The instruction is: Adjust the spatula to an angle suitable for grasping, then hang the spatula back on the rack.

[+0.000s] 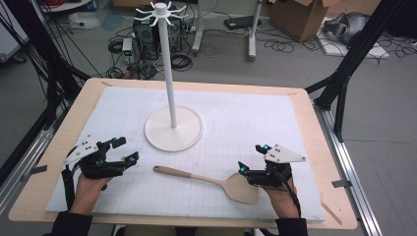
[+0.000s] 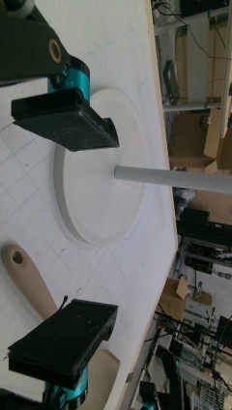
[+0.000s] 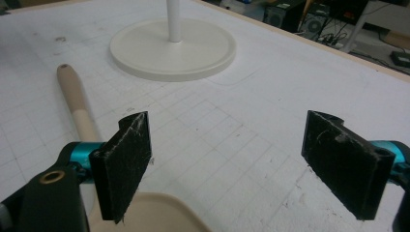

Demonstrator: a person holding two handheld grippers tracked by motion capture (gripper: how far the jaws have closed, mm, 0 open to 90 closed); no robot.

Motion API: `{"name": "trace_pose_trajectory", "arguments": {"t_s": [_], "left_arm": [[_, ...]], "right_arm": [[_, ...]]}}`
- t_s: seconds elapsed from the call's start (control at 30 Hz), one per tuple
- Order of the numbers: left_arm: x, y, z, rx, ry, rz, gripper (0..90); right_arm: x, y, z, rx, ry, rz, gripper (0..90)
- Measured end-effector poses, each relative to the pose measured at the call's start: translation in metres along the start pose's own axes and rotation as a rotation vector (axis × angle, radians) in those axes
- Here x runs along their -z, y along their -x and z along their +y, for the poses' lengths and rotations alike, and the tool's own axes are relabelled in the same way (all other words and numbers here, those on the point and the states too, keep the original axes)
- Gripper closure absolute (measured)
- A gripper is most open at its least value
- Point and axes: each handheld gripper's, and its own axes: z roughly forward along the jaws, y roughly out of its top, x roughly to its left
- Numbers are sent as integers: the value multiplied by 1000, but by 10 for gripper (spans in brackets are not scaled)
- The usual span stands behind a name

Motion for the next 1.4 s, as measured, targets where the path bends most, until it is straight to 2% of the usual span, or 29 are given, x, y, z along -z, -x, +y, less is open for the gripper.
{"name": "trace_pose_trajectory", "arguments": {"t_s": [0.17,0.27,0.43,0.5,0.53,0.57,0.63,0.67,0.7,0.73,0.77,0.8,0.87,0.9,0.97,1.0,1.07,1.1,1.13,1.2,1.27,1.3,1.33,1.37,1.4], "left_arm": [[-1,2,0,-6,-13,-6,190],[-1,2,1,-9,-10,-9,190],[-2,0,0,-5,-29,-8,193],[-1,0,0,-5,-37,-23,194],[-1,1,0,-5,-39,-33,209],[-1,1,0,-16,-46,-33,209],[0,1,0,-15,-49,-31,209],[0,0,-1,-9,-46,-33,209],[0,-1,-1,-10,-46,-31,209],[0,-1,-1,-10,-47,-29,209],[0,-1,-1,-6,-49,-31,209],[0,0,-1,-10,-53,-36,209],[1,2,-1,-23,-61,-35,209],[1,4,-2,-21,-62,-35,210],[1,6,-3,-22,-59,-35,211],[1,7,-3,-24,-60,-29,211],[-1,8,-4,-30,-66,-26,210],[-3,8,-4,-26,-67,-34,211],[-4,8,-5,-26,-70,-37,211],[-7,9,-6,-23,-77,-43,211],[-9,9,-6,-28,-84,-49,212],[-10,10,-6,-29,-87,-54,212],[-10,11,-6,-27,-91,-55,213],[-11,11,-6,-29,-89,-56,213],[-11,12,-7,-26,-91,-57,215]], "right_arm": [[2,2,-2,-3,-10,13,168],[5,1,-1,-9,6,13,167],[1,-3,3,12,8,26,164],[-1,-5,5,16,-2,42,165],[-7,-11,8,50,-31,82,165],[-7,-11,8,50,-31,82,165],[-15,-19,14,72,-51,128,166],[-15,-19,14,72,-51,128,166],[-18,-21,16,70,-59,143,165],[-25,-26,19,74,-77,176,166],[-25,-26,19,74,-77,176,166],[-29,-28,20,84,-88,198,176],[-37,-34,22,110,-114,252,256],[-44,-41,22,142,-163,300,288],[-52,-47,20,166,-211,325,315],[-52,-47,20,166,-211,325,315],[-59,-51,18,197,-261,371,398],[-62,-52,17,213,-282,385,407],[-68,-54,16,223,-312,397,453],[-70,-54,16,232,-329,407,481],[-77,-54,13,252,-385,419,516],[-77,-54,13,252,-385,419,516],[-82,-56,12,274,-426,431,559],[-82,-56,12,274,-426,431,559],[-86,-59,12,299,-454,436,582]]}}
